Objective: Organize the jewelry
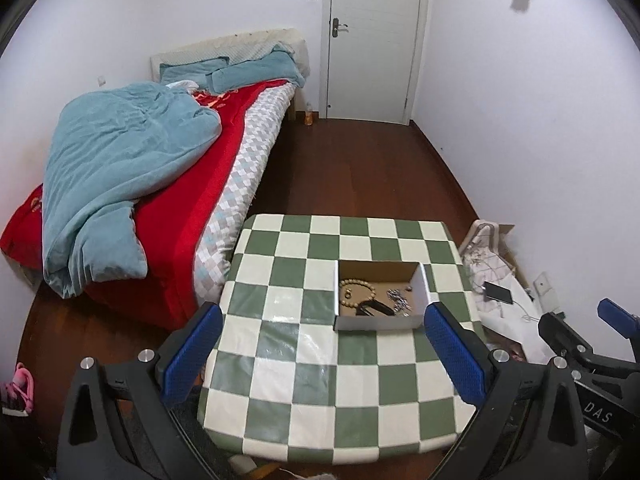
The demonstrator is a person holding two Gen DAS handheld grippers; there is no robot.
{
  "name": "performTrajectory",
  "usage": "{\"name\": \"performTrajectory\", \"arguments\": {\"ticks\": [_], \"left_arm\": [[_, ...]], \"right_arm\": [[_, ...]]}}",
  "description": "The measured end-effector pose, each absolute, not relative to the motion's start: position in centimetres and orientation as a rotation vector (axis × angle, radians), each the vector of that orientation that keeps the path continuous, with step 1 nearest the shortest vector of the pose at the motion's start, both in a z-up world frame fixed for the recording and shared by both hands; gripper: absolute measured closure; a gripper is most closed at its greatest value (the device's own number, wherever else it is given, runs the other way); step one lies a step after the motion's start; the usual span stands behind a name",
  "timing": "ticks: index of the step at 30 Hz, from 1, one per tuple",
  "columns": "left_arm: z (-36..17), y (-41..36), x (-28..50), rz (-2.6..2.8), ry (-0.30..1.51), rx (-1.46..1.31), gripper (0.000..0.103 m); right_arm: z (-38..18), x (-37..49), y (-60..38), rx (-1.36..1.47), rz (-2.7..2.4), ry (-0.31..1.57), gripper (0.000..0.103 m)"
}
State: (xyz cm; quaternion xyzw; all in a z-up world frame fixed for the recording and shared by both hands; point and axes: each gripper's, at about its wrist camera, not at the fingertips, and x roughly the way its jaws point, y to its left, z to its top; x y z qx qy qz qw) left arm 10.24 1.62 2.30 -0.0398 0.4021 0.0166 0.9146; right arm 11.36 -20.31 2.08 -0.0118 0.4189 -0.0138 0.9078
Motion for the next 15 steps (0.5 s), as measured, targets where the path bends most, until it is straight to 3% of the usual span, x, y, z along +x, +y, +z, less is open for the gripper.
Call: {"name": "performTrajectory", "arguments": {"ticks": [15], "left_arm": [[5.5, 1.7, 7.1, 0.001, 0.796, -0.075, 0.000]], "right_arm": [[7.1, 7.2, -20.5, -0.014, -0.018, 0.812, 0.000]]}}
